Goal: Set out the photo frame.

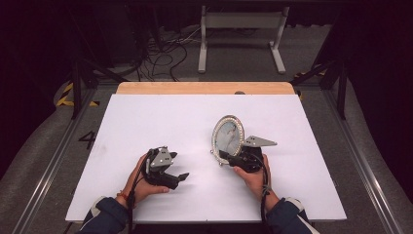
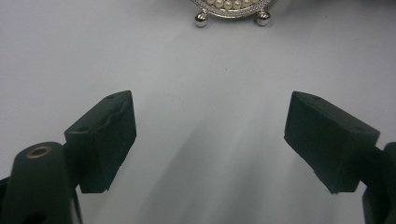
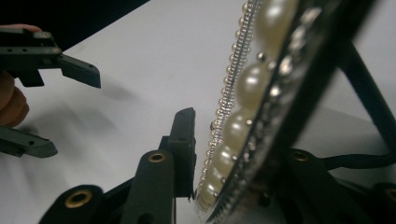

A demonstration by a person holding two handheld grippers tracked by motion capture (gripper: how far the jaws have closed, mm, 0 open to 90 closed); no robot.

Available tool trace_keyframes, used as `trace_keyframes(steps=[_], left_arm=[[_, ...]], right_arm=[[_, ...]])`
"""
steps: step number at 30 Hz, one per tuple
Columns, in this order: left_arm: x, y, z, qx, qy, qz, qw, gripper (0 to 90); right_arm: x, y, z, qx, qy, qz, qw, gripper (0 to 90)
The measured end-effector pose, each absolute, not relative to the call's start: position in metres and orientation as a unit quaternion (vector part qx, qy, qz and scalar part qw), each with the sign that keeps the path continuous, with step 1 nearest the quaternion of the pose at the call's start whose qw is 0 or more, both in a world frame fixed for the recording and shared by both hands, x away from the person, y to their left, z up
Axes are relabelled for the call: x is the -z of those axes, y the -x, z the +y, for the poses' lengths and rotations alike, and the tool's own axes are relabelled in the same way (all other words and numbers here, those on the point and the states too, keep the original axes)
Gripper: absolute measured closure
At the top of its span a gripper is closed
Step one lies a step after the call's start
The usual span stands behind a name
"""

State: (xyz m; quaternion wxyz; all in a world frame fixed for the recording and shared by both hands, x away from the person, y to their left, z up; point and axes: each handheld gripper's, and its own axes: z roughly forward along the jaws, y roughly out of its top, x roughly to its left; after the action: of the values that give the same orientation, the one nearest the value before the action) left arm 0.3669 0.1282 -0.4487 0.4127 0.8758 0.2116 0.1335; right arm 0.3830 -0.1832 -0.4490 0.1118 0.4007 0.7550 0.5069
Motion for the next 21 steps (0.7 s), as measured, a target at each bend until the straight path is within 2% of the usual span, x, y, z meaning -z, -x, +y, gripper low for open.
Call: trace_keyframes(steps=[3,7,15,17,19,21], left_arm=[[0.445,-0.372,0.122,-0.131,-0.874,0.212,0.417,17.4],[0.441,-0.381,0.111,-0.126,-0.871,0.21,0.427,17.5],[0.435,-0.406,0.089,-0.113,-0.866,0.209,0.44,17.4],[0.433,-0.414,0.081,-0.108,-0.865,0.207,0.444,17.4],[0.431,-0.425,0.075,-0.107,-0.863,0.205,0.45,17.3],[0.43,-0.434,0.073,-0.09,-0.855,0.213,0.464,17.3]], right_arm=[[0.451,-0.386,-0.185,-0.514,-0.408,0.748,0.098,72.4],[0.451,-0.389,-0.187,-0.516,-0.407,0.749,0.086,80.0],[0.45,-0.395,-0.187,-0.513,-0.391,0.761,0.071,79.4],[0.45,-0.396,-0.187,-0.513,-0.389,0.762,0.07,77.2],[0.45,-0.395,-0.185,-0.507,-0.391,0.764,0.075,63.4],[0.448,-0.393,-0.183,-0.499,-0.385,0.772,0.083,63.4]])
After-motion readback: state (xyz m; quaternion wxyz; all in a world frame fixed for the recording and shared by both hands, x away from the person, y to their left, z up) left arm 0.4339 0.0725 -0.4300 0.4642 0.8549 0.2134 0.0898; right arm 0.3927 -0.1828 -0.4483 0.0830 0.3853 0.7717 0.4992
